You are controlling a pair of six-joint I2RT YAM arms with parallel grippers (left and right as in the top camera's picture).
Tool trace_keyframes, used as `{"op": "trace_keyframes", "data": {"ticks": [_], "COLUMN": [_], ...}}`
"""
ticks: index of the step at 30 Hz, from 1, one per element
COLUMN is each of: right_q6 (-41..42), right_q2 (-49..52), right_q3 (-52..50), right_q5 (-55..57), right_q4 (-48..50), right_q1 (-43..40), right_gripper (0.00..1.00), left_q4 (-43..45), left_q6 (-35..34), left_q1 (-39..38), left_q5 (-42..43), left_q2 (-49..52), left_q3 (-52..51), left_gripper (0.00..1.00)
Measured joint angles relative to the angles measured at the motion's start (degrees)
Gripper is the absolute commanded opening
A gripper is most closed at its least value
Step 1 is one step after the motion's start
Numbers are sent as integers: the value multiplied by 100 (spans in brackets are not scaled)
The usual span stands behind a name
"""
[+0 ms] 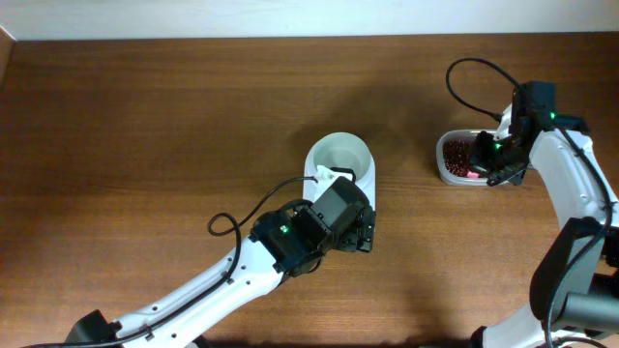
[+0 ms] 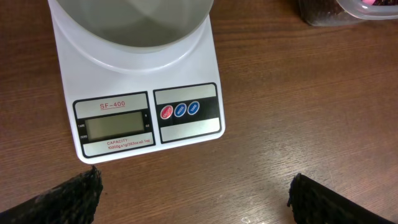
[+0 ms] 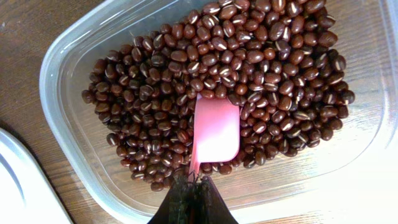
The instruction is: Scoop and weigh 50g on scale
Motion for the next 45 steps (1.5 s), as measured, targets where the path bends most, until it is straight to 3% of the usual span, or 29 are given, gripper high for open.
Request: {"op": "trace_keyframes", "data": {"ticks": [11, 19, 45], "right_q6": [-92, -638, -977], "right_q2": [0, 0, 63], "right_q3": [52, 63, 46], "right_q5": [-92, -1130, -2144], "right_q4": [-142, -326, -66], "right_q1": [-33, -931, -994], "right_gripper": [4, 4, 4], "left_q4": [0, 0, 0], "left_q6": [0, 0, 0], "left_q1": [0, 0, 0], "left_q5": [0, 0, 0], "left_q2": [0, 0, 0], "left_q3": [0, 0, 0], "left_gripper": [99, 99, 99]}}
